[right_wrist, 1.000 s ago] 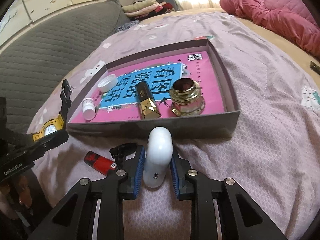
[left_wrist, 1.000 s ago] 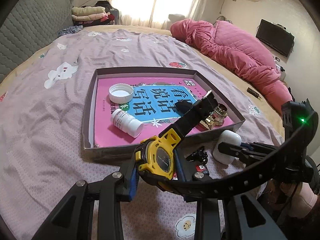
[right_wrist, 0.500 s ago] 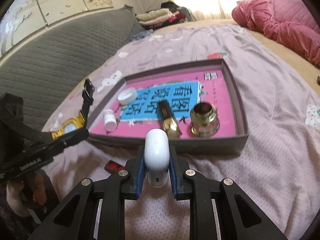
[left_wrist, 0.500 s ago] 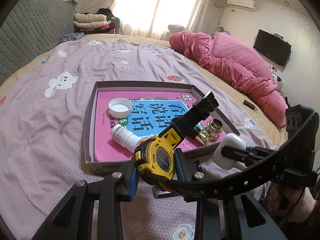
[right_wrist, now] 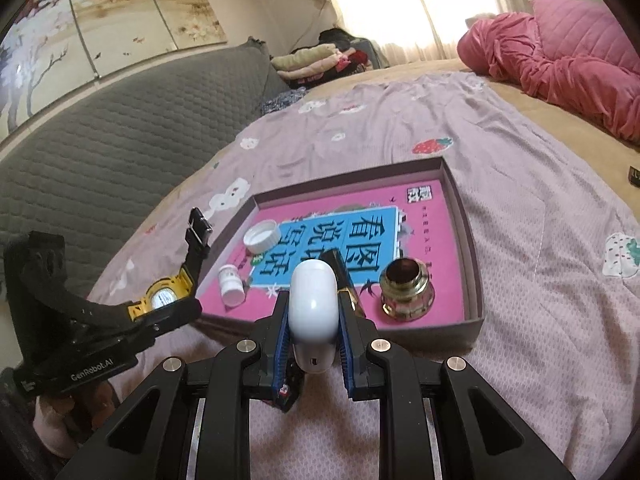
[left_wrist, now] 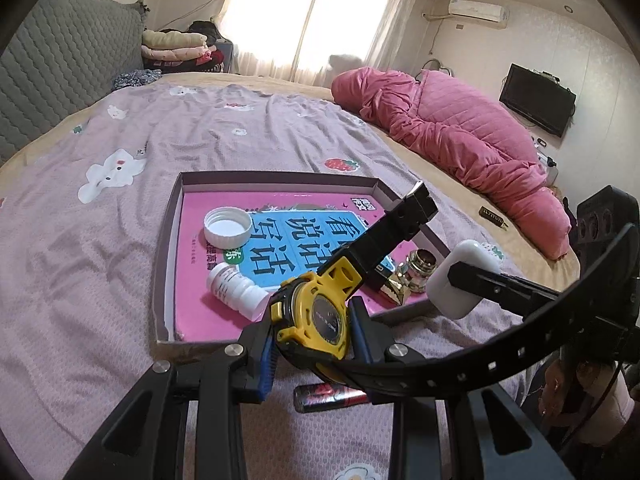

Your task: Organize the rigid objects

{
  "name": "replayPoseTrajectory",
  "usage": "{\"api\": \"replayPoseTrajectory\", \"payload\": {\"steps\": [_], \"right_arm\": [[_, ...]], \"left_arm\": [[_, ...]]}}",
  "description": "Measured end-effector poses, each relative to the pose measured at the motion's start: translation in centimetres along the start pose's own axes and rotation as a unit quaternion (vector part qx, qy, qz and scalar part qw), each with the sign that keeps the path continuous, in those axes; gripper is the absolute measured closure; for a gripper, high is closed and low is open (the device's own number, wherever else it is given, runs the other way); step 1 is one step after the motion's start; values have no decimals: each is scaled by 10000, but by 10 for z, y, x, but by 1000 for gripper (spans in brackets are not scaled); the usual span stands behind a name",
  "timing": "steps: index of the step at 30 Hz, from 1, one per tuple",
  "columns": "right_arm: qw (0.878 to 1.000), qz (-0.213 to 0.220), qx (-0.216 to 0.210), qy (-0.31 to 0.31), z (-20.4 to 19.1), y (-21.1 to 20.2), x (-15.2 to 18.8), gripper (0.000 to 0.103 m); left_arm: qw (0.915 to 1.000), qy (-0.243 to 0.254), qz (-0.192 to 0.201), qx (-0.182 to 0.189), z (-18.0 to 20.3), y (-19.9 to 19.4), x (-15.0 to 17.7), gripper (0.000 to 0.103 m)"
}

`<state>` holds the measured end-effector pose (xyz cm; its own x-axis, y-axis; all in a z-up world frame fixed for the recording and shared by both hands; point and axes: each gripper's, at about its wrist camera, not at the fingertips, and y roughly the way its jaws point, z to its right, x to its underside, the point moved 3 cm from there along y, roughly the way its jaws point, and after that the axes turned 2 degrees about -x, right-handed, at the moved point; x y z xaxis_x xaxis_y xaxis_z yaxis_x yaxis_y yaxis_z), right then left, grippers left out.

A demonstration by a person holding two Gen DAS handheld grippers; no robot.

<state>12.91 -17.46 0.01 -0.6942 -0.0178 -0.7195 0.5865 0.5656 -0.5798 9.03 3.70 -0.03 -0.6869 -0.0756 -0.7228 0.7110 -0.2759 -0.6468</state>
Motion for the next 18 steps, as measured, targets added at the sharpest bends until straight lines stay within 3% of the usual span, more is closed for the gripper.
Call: {"api": "replayPoseTrajectory", "payload": {"steps": [18], "right_arm": [[9994, 318, -115, -23, -3, 0, -19, 81]], "left_arm": [[9998, -129, 112, 36, -7, 16, -14, 70]]}}
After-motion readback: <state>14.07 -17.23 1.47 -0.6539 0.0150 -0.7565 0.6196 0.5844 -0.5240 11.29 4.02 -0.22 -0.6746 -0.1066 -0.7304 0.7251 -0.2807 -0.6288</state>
